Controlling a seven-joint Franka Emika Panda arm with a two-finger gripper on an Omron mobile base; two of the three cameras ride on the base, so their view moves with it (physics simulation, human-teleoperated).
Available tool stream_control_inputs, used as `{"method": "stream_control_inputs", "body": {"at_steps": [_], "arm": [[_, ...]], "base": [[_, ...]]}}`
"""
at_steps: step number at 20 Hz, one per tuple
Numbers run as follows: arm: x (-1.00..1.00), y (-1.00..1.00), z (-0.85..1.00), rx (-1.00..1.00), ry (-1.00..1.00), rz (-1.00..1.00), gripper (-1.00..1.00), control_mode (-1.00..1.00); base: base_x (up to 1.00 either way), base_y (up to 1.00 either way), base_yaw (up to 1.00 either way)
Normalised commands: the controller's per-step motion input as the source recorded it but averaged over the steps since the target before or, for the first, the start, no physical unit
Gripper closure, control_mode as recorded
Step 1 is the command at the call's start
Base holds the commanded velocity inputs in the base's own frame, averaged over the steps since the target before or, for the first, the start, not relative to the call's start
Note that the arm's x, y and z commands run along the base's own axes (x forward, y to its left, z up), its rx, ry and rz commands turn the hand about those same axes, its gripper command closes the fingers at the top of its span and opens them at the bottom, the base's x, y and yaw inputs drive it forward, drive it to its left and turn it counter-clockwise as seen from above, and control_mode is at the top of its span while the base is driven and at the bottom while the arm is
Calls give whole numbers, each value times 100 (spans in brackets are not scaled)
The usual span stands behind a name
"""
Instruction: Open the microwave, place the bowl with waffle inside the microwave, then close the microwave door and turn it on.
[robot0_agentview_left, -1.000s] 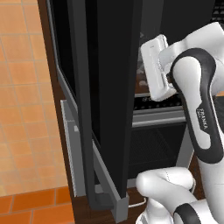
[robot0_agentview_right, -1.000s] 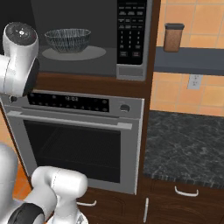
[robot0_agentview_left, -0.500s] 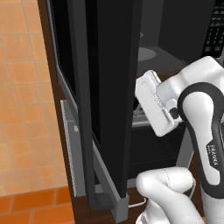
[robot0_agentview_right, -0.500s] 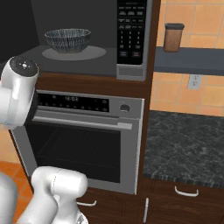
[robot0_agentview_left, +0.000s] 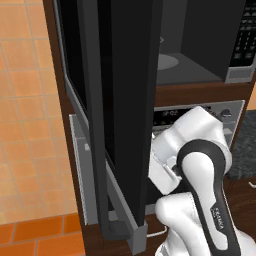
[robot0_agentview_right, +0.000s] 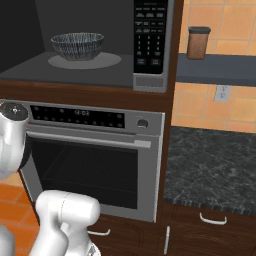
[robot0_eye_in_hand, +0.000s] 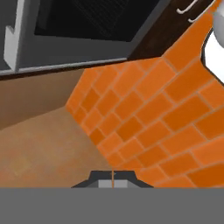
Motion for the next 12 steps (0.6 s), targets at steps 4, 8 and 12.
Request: {"method": "stream_control_inputs", "body": {"at_steps": [4, 8, 12], "arm": [[-26, 75, -80, -13, -3, 18, 100, -100], [0, 69, -62, -17, -21, 1, 100, -100], [0, 9, -81, -3, -8, 0, 100, -100]], "base": [[0, 0, 0], [0, 0, 0], [0, 0, 0]]}}
